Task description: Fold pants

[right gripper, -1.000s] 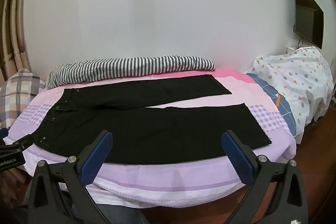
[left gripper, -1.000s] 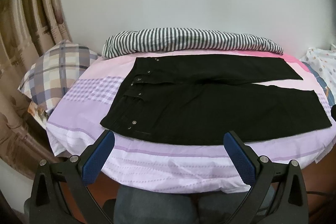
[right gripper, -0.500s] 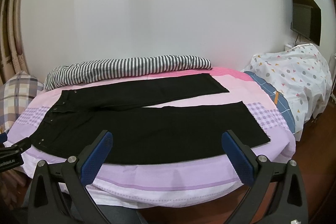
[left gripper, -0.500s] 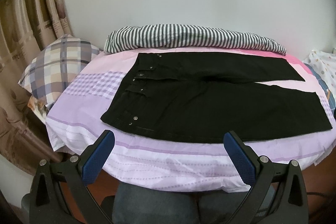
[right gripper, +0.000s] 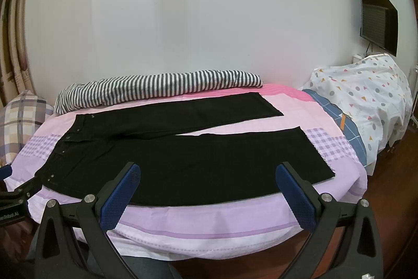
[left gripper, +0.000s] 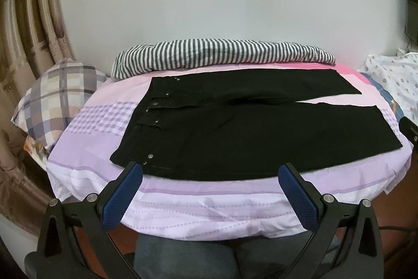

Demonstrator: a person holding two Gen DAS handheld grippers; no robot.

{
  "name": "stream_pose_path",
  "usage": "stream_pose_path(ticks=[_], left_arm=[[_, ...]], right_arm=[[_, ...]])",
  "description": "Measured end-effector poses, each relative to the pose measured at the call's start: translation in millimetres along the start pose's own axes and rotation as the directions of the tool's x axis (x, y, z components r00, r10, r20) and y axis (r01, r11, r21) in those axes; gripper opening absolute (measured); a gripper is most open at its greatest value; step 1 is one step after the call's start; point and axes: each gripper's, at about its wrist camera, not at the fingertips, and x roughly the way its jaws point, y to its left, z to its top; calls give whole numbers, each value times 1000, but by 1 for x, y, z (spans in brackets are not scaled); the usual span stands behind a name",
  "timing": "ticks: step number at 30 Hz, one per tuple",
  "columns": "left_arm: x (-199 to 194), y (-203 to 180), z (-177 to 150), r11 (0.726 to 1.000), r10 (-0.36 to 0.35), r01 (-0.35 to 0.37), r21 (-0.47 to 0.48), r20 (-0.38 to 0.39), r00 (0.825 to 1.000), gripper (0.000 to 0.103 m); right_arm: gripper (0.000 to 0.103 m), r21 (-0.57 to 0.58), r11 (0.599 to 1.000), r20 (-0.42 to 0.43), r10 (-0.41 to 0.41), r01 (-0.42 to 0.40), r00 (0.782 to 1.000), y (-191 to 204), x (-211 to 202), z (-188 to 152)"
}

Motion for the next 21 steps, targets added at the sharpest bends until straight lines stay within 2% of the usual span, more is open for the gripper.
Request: stream_pose_path(ticks=[21], left_arm=[[3, 0, -2, 1000, 8, -8, -1, -29, 1000, 103]], right_arm=[[103, -8, 1000, -5, -26, 26, 1000, -10, -4, -3]])
